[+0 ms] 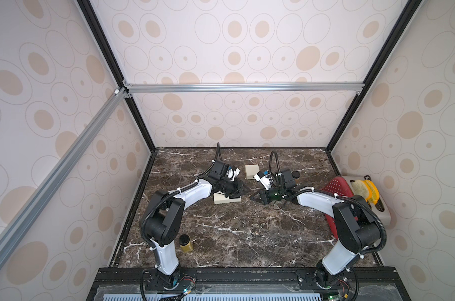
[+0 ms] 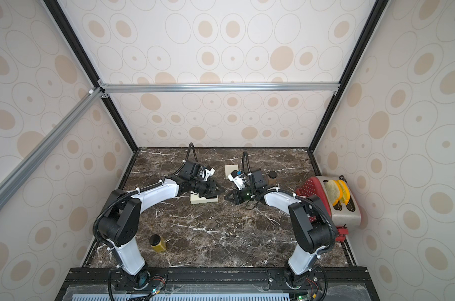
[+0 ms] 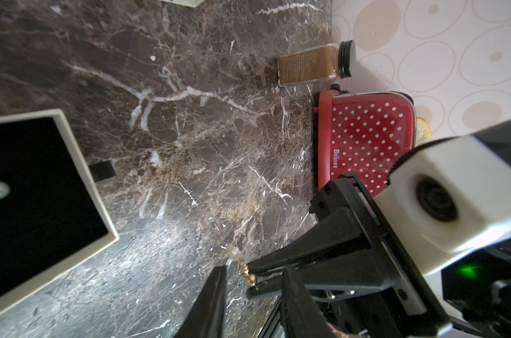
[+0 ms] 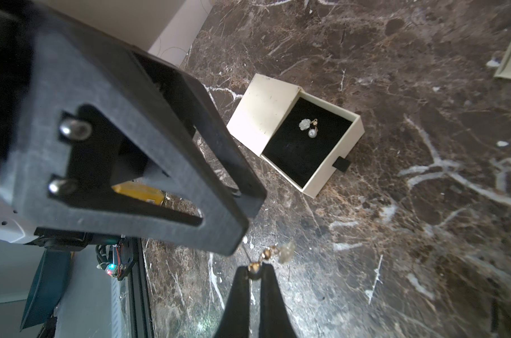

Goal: Place the earrings into the drawer-style jewelry box
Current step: Pick up the earring from the center of the board.

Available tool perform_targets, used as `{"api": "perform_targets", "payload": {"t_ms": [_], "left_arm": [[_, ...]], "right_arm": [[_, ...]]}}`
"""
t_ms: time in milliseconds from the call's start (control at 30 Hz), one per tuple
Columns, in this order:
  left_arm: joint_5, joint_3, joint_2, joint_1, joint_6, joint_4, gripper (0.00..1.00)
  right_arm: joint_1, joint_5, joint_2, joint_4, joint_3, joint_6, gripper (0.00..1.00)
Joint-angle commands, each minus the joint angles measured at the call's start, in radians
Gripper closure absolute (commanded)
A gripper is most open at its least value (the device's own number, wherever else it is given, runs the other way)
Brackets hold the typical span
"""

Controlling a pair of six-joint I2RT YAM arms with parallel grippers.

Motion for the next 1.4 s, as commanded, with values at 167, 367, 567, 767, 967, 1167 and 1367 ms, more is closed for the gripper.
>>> {"api": "perform_targets", "payload": {"t_ms": [167, 367, 567, 767, 967, 1167, 1367], "left_arm": [[0.022, 0.006, -0.005, 0.005, -0.028, 0.040, 0.78], [0.027, -0.008, -0.005, 0.005, -0.031, 0.052, 0.84], [0.028, -0.014, -0.014, 0.004, -0.030, 0.056, 0.88], [0.037, -0.017, -0.015, 0.004, -0.040, 0.056, 1.00], [0.039, -0.025, -0.026, 0.007, -0.119, 0.078, 1.00], [0.037, -0.019, -0.035, 0.021, -0.191, 0.101, 1.00], [0.024, 0.007, -0.040, 0.023, -0.191, 0.087, 1.00]], "right_arm": [[0.011, -0.024, -0.011, -0.014, 0.054, -0.010, 1.00], [0.013, -0.022, 0.005, -0.020, 0.071, -0.006, 1.00], [0.019, -0.016, 0.022, -0.040, 0.091, -0.008, 1.00], [0.025, -0.010, 0.033, -0.052, 0.110, -0.004, 0.97], [0.022, 0.069, -0.054, -0.005, 0.064, 0.001, 0.58], [0.014, 0.372, -0.161, 0.057, 0.017, 0.018, 0.41], [-0.024, 0.649, -0.169, -0.031, 0.103, 0.072, 0.15]]}}
